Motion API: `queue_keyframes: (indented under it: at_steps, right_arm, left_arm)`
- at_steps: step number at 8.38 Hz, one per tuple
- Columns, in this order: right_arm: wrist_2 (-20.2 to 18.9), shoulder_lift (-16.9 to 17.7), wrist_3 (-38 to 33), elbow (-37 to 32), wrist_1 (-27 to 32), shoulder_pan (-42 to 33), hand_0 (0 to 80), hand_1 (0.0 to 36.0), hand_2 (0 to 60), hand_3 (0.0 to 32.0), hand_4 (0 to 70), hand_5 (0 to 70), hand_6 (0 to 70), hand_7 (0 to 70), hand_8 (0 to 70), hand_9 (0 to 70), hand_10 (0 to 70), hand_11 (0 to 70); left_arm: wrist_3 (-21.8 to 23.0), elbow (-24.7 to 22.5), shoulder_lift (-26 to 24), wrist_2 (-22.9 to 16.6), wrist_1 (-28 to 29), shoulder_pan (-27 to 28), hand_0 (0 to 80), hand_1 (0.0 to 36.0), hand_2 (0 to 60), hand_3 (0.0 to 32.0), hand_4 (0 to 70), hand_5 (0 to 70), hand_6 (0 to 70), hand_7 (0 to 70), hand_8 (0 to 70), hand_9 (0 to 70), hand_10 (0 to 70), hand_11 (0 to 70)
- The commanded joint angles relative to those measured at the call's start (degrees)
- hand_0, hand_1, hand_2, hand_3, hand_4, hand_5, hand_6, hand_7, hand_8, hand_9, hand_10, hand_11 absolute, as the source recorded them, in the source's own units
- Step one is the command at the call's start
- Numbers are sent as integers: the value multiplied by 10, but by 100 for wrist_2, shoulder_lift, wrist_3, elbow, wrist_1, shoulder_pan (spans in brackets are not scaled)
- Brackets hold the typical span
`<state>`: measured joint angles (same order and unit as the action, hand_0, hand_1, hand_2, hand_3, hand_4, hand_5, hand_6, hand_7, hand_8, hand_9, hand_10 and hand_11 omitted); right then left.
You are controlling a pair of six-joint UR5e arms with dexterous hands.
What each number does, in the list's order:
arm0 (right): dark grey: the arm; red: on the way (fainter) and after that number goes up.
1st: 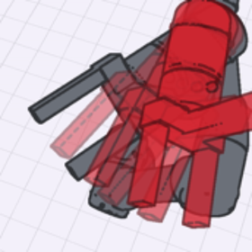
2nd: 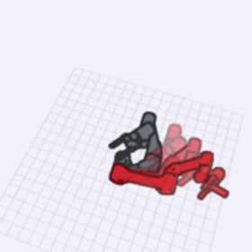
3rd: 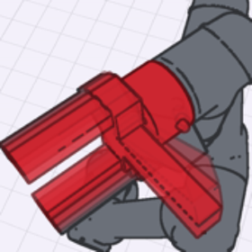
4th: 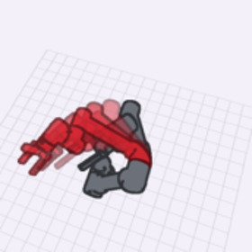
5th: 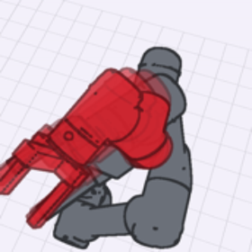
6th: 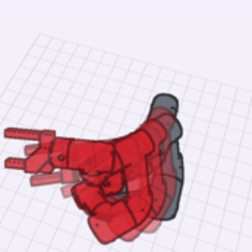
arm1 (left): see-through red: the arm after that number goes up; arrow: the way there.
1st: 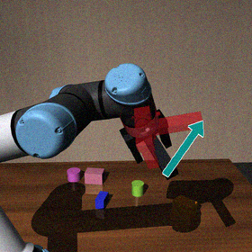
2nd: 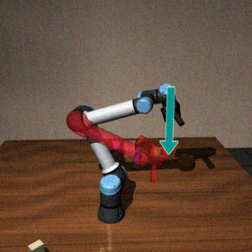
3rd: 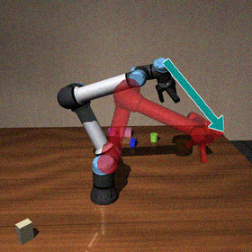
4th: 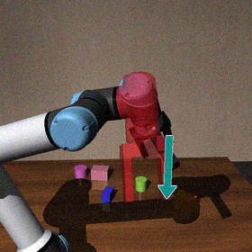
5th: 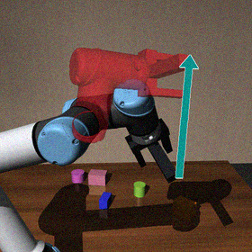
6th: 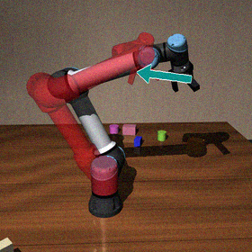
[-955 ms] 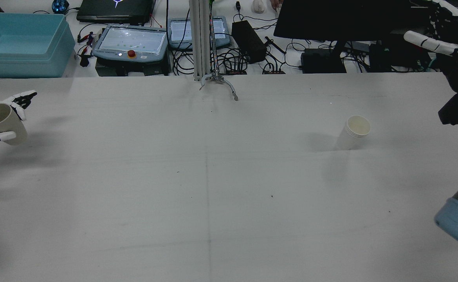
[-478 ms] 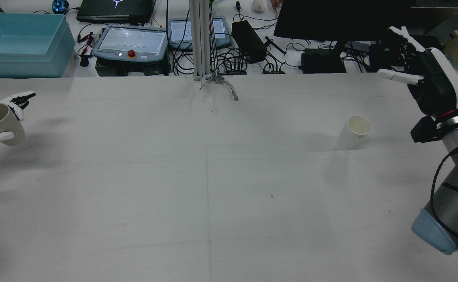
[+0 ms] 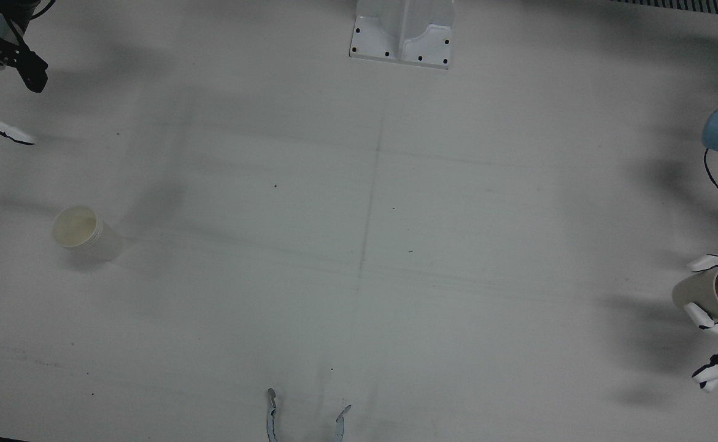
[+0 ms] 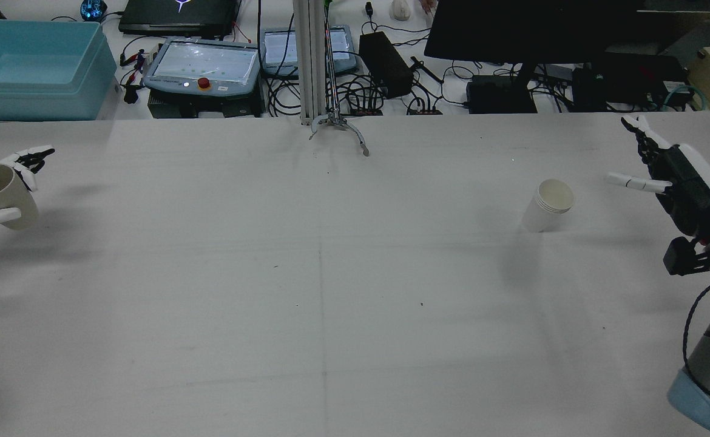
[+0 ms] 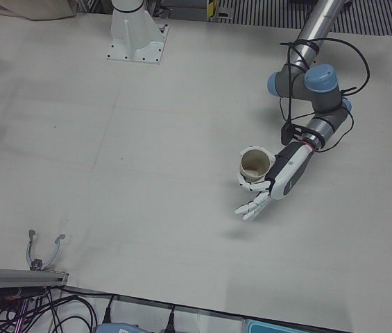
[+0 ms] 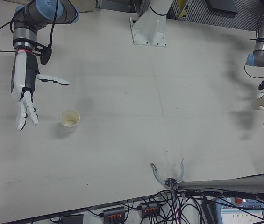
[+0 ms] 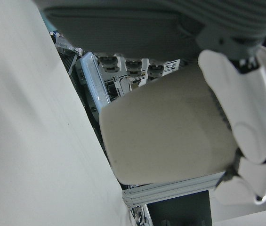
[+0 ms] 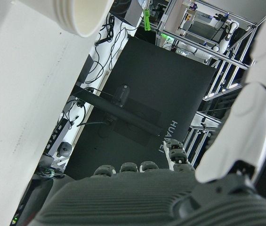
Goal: Pour water
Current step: 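Move the right hand toward the upright white paper cup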
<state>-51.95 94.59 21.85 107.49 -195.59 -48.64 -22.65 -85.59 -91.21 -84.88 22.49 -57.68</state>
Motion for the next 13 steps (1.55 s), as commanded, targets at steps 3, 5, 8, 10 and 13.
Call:
queue_keyframes:
  at_steps: [3,5,8,10,13]
  right_arm:
    - [360,-923,-23,-1554,1435,460,468,155,108,0,0,84,0,0,0,0,0,0]
    - [1096,-969,-800,-2010,1462,1020,460,144,108,0,0,78,0,0,0,0,0,0]
    - [1266,-978,-1078,-2153,1462,1129,459,143,115,0,0,64,0,0,0,0,0,0]
    - [1275,-1056,-1034,-2258,1462,1260,456,139,119,0,0,69,0,0,0,0,0,0]
    - [1275,-1189,-1069,-2417,1462,1340,460,149,136,0,0,81,0,0,0,0,0,0]
  left_arm:
    - [6,7,24,-2,1,2,437,250,600,0,700,390,94,149,62,63,39,59]
    - [6,7,16,-2,-17,11,434,240,600,0,700,386,93,150,62,63,38,57]
    - [-3,16,7,-2,-25,11,439,238,600,0,700,385,92,148,61,62,38,57]
    - [6,24,24,-2,1,2,442,240,600,0,700,387,91,147,61,62,39,58]
    - [6,68,16,-2,27,2,437,238,600,0,700,383,94,154,64,68,41,62]
